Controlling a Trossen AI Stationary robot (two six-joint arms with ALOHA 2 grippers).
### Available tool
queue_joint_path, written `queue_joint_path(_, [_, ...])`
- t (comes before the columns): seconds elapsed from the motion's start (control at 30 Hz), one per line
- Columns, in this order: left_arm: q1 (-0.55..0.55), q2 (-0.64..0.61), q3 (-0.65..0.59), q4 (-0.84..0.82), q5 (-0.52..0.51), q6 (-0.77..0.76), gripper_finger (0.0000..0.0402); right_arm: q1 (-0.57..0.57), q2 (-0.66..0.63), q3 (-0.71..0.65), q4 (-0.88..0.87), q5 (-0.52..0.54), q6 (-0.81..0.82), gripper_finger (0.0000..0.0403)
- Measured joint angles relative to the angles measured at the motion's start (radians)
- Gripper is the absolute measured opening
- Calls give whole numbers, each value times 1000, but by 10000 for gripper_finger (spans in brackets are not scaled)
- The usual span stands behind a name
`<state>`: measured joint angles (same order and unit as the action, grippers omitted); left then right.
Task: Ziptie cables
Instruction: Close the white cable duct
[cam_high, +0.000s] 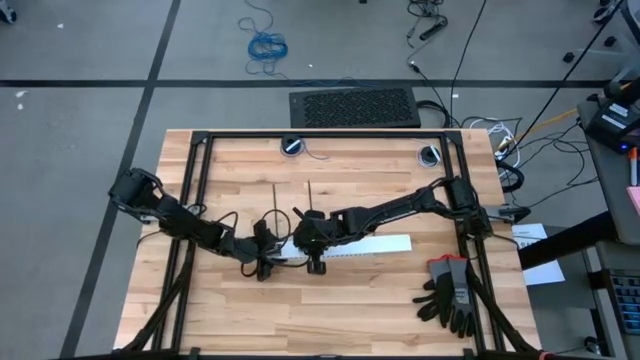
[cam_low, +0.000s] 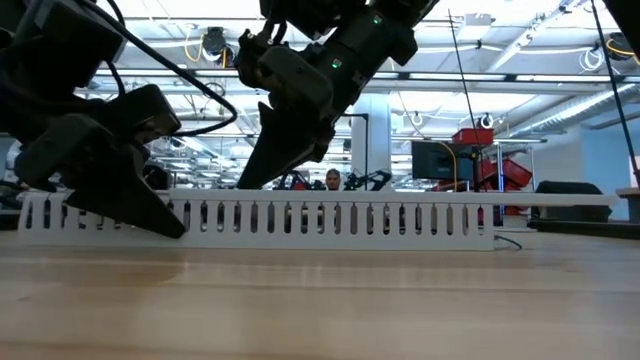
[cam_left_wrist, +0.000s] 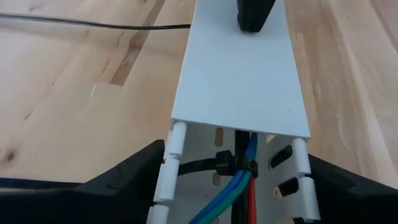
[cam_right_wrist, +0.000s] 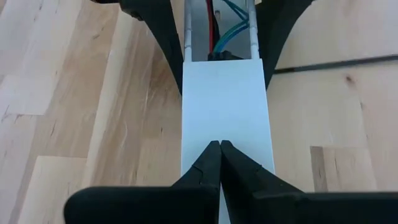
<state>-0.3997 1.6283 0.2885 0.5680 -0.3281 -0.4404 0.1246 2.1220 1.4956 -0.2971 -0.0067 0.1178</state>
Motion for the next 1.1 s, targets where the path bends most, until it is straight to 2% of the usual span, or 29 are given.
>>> queue_joint_path(0.2, [-1,2,4,17,-6,36,260,-11,27,-1,132,-67,-14,0])
queue_joint_path(0.43, [-2,-1,17,26,-7,95,258,-20,45,-1,129,-86,-8,0])
queue_joint_path(0.67, [2,-85,30,-1,58,147,295,-19,45,-1,103,-94,-6,0])
queue_joint_path(0.87, [2,-264,105,-302,120,146,345,-19,45,-1,100,-106,-15,0])
queue_joint_path(1.0, [-5,-378,168,-568,121,91,354,-19,45,-1,100,-105,-19,0])
queue_joint_path(1.1, [-36,-418,151,-625,74,32,354,-19,45,-2,100,-104,-24,0])
